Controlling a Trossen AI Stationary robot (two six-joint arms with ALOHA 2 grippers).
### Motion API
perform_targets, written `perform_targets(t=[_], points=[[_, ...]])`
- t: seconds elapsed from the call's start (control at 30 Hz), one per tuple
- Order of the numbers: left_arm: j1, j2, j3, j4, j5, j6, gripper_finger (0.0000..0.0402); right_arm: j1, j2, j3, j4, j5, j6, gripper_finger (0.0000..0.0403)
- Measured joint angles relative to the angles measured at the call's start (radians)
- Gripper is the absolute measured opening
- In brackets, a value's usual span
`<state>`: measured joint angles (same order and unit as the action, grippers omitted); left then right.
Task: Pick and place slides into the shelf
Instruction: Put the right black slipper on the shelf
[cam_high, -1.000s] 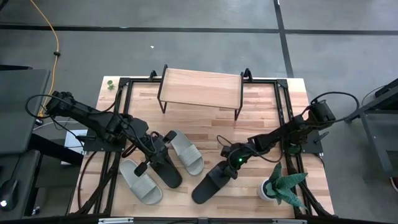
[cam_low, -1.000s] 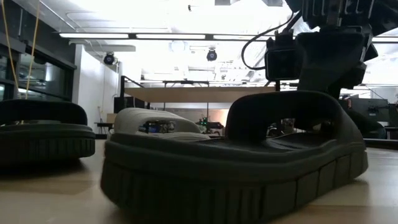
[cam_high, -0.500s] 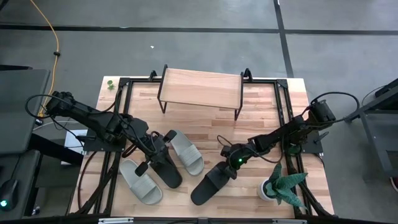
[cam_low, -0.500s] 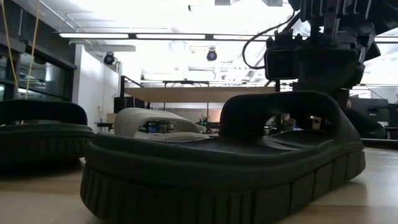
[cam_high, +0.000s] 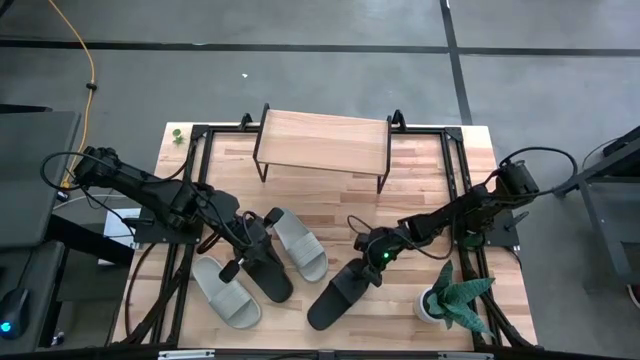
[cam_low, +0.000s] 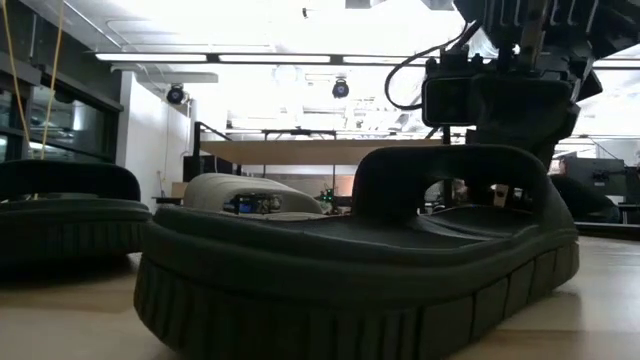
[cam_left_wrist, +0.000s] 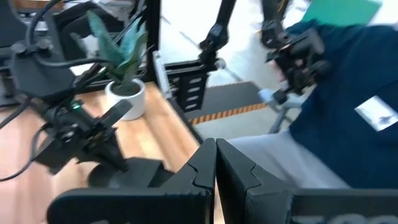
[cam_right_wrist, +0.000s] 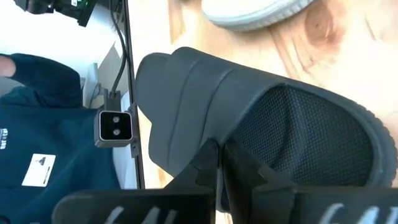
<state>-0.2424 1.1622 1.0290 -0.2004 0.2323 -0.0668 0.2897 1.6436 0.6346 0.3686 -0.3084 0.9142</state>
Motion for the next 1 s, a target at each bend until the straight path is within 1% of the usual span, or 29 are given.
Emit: perform_targets(t=[0.17,0.27,0.5,0.73,0.87,1.0], points=[[0.0,0.0,0.0,-0.051,-0.076,0.037,0.0001,-0.033,-0.001,0.0,0.031,-0.05,-0.019,0.0],[0.0,0.0,0.0,-0.062,-0.097,0.044,0.0001,-0.053,-0.018,0.0,0.039,-0.06,-0.03,0.0],[0.0,0.0,0.0,-0.072,-0.11,0.08,0.0001,-0.09,-0.14,0.0,0.019,-0.067,-0.072,0.0],[0.0,0.0,0.0,-0.119,-0.245,0.117,0.0001,-0.095,-0.274,0.0,-0.092,-0.01,-0.09,0.0],[0.0,0.0,0.0,-0.12,-0.302,0.142,0.0001,-0.096,-0.317,0.0,-0.116,0.018,-0.093,0.0],[0.0,0.0,0.0,-0.118,-0.348,0.167,0.0001,-0.095,-0.343,0.0,-0.119,0.019,-0.109,0.0]])
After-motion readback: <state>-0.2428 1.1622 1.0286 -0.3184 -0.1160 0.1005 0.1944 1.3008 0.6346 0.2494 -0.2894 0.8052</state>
